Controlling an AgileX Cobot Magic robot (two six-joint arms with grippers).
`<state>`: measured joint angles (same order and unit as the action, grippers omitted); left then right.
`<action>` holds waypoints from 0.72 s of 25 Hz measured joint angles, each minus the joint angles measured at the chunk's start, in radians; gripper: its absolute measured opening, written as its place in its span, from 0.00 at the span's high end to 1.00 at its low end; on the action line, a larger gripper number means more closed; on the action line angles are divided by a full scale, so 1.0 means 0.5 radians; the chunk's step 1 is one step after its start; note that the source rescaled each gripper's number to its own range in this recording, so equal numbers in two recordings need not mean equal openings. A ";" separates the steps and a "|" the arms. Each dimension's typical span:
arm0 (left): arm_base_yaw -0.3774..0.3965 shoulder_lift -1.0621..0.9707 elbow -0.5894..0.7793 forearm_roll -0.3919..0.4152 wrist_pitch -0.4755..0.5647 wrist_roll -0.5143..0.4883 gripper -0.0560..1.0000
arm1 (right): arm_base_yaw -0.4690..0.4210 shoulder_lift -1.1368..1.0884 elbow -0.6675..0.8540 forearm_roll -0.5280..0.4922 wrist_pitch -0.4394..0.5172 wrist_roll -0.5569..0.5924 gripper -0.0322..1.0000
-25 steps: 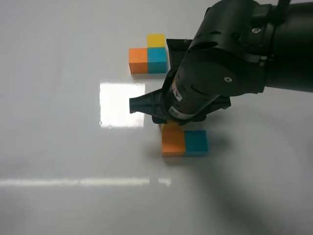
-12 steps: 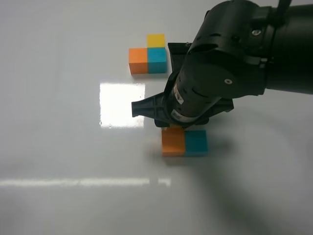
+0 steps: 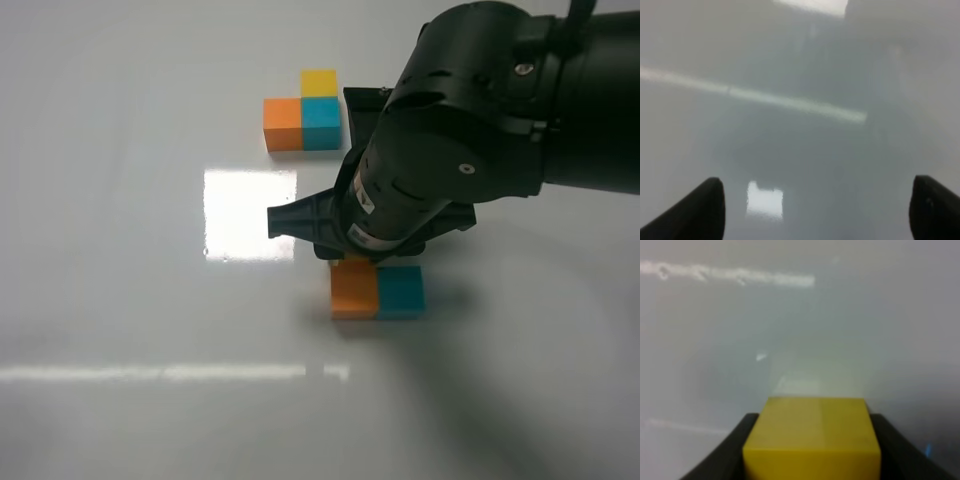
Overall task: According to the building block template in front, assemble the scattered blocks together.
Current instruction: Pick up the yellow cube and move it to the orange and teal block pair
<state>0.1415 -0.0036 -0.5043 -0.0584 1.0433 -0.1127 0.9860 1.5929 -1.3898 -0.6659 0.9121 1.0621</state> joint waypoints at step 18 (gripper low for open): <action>0.000 0.000 0.000 0.000 0.000 0.000 0.24 | 0.003 0.008 0.004 0.037 0.002 0.073 0.64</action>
<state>0.1415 -0.0036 -0.5043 -0.0584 1.0433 -0.1127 0.9876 1.5971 -1.3878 -0.6476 0.9132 1.0988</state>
